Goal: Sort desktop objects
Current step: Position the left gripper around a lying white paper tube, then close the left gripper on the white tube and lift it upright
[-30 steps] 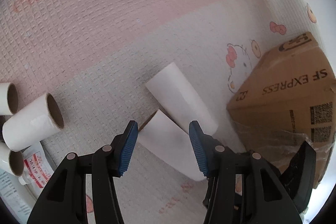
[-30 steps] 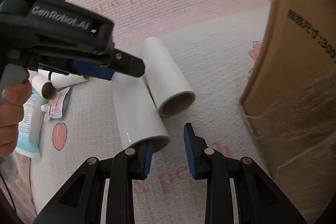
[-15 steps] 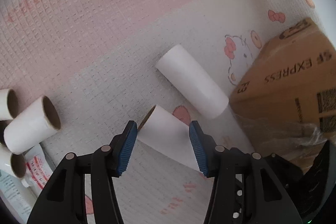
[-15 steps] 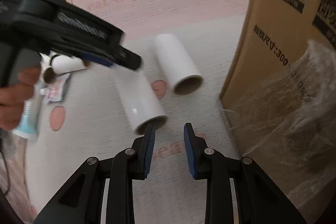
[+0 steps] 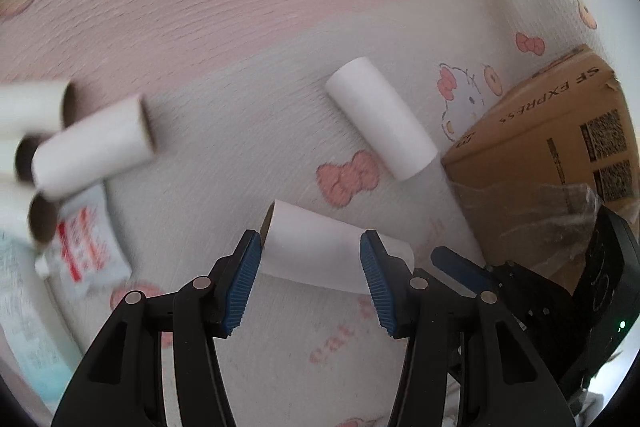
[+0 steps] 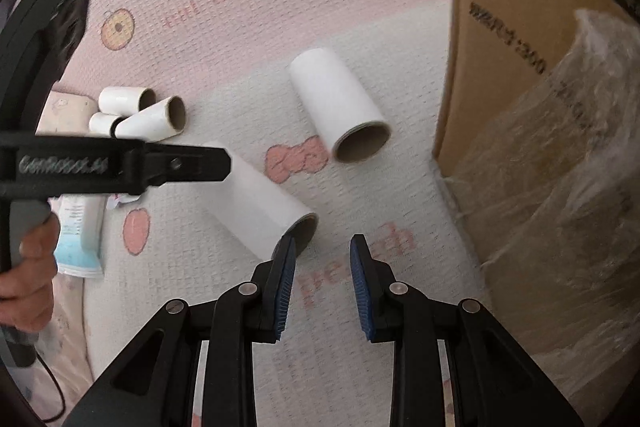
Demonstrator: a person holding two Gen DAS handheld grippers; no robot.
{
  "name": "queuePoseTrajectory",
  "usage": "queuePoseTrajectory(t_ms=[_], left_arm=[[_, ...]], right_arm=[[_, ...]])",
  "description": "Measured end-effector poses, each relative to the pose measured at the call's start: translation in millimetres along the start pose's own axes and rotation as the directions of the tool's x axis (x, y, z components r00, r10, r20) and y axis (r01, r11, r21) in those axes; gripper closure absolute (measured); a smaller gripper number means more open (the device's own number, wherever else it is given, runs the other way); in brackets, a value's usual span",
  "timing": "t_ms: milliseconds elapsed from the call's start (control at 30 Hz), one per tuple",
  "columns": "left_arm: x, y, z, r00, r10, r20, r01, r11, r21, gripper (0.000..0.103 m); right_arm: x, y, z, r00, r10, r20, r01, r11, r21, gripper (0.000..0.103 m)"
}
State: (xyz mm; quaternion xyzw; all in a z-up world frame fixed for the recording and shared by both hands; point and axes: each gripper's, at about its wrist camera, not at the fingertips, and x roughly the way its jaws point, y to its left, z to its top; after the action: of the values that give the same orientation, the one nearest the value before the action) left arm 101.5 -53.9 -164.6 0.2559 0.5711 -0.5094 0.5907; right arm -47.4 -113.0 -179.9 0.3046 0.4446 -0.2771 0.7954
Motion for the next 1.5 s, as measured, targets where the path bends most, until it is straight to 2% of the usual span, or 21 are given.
queuePoseTrajectory(t_ms=[133, 333, 400, 567, 633, 767, 967, 1133, 1267, 1367, 1500], left_arm=[[-4, 15, -20, 1.0, 0.002, -0.011, -0.002, 0.998, -0.07, 0.048], [-3, 30, -32, 0.999, -0.014, -0.046, 0.009, 0.994, -0.11, 0.048], [-10, 32, -33, 1.0, -0.01, -0.029, 0.007, 0.993, -0.119, 0.048], [-33, 41, -40, 0.999, -0.001, 0.037, 0.007, 0.987, -0.162, 0.048], [-39, 48, -45, 0.998, -0.019, 0.057, 0.03, 0.979, -0.201, 0.048], [-36, 56, -56, 0.995, -0.076, 0.061, 0.09, 0.957, -0.275, 0.048], [-12, 60, -63, 0.987, -0.155, 0.033, 0.156, 0.916, -0.37, 0.048], [-3, 59, -55, 0.98, -0.196, 0.046, 0.198, 0.894, -0.403, 0.048], [7, 59, -48, 0.975, -0.218, 0.032, 0.211, 0.882, -0.422, 0.048], [14, 57, -42, 0.974, -0.224, 0.025, 0.214, 0.881, -0.423, 0.048], [22, 49, -31, 0.976, -0.218, 0.003, 0.201, 0.895, -0.398, 0.048]], right_arm=[[-13, 3, -6, 0.999, 0.026, -0.035, -0.028, 0.999, -0.043, 0.079], [-20, 14, -13, 0.996, 0.042, -0.079, -0.052, 0.99, -0.132, 0.079], [-8, 29, -5, 0.996, 0.036, -0.078, -0.048, 0.986, -0.161, 0.079], [-20, 32, 0, 1.0, 0.0, -0.022, -0.005, 0.979, -0.203, 0.079], [-22, 34, 2, 1.0, -0.011, 0.011, 0.013, 0.977, -0.211, 0.079], [-29, 37, 3, 0.998, 0.048, 0.051, -0.035, 0.974, -0.222, 0.079], [-21, 53, -2, 0.992, 0.119, 0.039, -0.1, 0.942, -0.321, 0.079], [0, 54, 0, 0.989, 0.148, -0.025, -0.149, 0.945, -0.292, 0.079], [4, 51, 3, 0.983, 0.179, -0.032, -0.181, 0.948, -0.262, 0.079], [7, 48, 4, 0.973, 0.224, -0.056, -0.231, 0.946, -0.228, 0.079], [9, 53, 1, 0.969, 0.235, -0.072, -0.246, 0.94, -0.238, 0.079]])
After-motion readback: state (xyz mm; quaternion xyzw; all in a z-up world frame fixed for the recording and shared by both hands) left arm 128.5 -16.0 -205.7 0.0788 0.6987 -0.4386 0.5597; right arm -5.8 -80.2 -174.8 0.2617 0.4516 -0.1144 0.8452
